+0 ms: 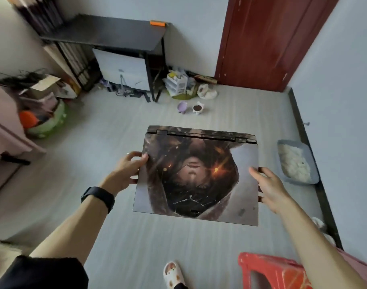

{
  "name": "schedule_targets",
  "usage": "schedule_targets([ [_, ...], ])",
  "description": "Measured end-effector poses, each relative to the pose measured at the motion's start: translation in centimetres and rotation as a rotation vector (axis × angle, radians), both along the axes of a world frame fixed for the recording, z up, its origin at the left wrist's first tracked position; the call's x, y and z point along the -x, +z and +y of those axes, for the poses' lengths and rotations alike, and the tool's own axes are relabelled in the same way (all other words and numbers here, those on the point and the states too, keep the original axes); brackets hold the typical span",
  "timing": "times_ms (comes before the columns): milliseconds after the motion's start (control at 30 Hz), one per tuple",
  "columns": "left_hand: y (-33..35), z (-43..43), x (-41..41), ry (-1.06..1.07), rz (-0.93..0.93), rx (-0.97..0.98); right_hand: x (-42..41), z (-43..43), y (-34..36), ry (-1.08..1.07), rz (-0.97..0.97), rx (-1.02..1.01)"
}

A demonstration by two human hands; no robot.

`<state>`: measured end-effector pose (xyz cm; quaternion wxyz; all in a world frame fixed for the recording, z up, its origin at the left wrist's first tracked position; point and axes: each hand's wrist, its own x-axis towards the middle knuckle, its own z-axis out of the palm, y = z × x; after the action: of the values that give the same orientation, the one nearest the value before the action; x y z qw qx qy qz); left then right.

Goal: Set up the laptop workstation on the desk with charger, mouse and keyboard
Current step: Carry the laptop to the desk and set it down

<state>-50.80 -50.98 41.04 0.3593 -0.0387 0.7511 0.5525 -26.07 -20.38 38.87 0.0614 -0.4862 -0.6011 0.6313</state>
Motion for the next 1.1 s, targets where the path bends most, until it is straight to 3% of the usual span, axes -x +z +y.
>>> schedule_targets([
  [367,1.4,-9.6,14.4,0.214,0.015,0.025,22.0,-5.0,1.7,0.223,0.022,0.012],
  [1100,3.3,-9.0,59.1,0.588,0.091,0.046,79.2,-1.5,3.4,0.502,0.091,-0.032],
])
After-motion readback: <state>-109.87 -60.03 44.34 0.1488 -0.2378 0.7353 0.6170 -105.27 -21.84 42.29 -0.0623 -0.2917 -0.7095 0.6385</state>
